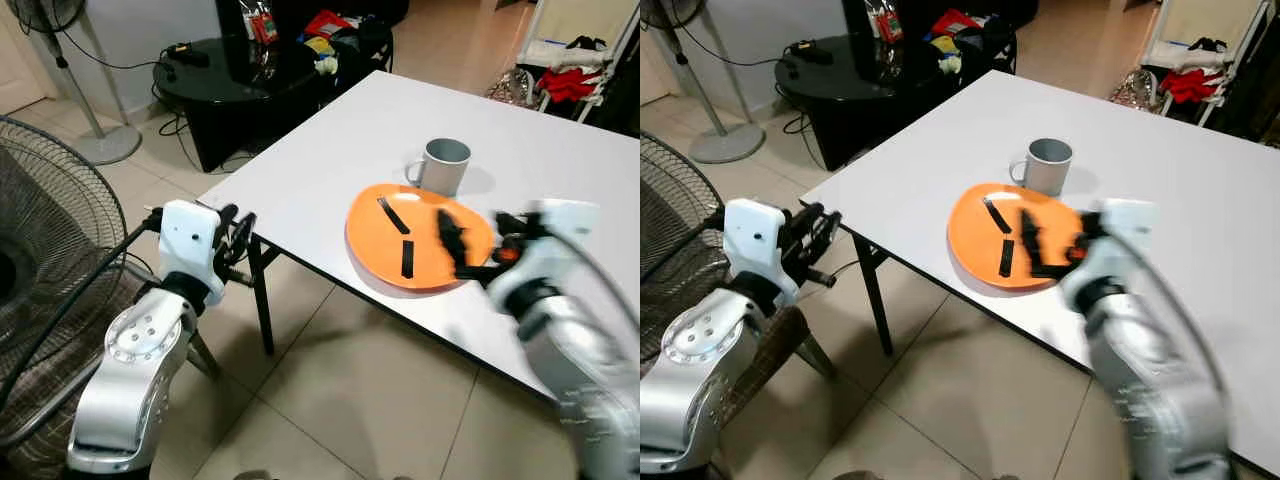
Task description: Setting the table
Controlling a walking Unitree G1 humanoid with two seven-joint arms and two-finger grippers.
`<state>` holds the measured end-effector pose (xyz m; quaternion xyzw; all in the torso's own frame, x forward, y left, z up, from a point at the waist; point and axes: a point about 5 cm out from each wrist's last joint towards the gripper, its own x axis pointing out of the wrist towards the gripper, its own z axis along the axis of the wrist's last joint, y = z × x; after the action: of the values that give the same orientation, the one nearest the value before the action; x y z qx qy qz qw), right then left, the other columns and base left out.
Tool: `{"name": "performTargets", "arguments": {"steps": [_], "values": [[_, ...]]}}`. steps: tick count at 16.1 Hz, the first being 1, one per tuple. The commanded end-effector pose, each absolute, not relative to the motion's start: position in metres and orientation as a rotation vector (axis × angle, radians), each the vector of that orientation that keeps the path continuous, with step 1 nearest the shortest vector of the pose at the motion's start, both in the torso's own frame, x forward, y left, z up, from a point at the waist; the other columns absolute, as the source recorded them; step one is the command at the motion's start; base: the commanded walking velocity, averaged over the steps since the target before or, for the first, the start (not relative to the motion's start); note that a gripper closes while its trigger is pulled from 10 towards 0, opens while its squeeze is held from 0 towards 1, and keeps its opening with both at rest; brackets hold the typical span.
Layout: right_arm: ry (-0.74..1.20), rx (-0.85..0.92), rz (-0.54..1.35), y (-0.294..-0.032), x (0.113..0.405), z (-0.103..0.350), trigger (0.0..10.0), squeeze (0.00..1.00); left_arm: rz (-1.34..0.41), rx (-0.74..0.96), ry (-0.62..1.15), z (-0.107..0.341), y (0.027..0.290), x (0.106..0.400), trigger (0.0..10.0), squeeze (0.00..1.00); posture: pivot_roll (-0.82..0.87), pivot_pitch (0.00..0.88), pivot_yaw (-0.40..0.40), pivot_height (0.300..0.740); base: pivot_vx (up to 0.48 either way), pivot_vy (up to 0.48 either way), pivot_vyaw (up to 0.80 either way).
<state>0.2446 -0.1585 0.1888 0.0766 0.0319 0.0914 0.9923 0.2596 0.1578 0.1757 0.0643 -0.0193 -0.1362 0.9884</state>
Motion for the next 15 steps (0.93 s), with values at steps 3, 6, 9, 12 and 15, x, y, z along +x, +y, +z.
{"name": "performTargets", "arguments": {"steps": [3,6,9,12,15], "values": [[0.084,0.088,0.137,-0.156,0.244,0.175,10.0,1.0,-0.191,0.152,-0.034,0.177,0.171,0.262,10.0,0.0,0.04,0.0,0.029,0.74,0.0,-0.412,0.0],[0.097,0.109,0.157,-0.154,0.241,0.167,10.0,1.0,-0.213,0.159,-0.018,0.177,0.171,0.264,10.0,0.0,0.05,0.0,0.036,0.74,0.0,-0.247,0.17],[0.086,0.119,0.178,-0.15,0.24,0.164,10.0,1.0,-0.201,0.17,0.001,0.172,0.172,0.265,10.0,0.0,0.04,0.0,0.062,0.74,0.0,0.0,0.8],[0.085,0.099,0.235,-0.145,0.238,0.164,10.0,1.0,-0.215,0.171,0.025,0.164,0.169,0.263,10.0,0.0,0.03,0.0,0.062,0.74,0.0,0.0,0.8],[0.092,0.113,0.253,-0.144,0.237,0.163,10.0,1.0,-0.223,0.158,0.017,0.168,0.165,0.264,10.0,0.0,0.04,0.0,0.042,0.74,0.0,0.0,0.8]]}}
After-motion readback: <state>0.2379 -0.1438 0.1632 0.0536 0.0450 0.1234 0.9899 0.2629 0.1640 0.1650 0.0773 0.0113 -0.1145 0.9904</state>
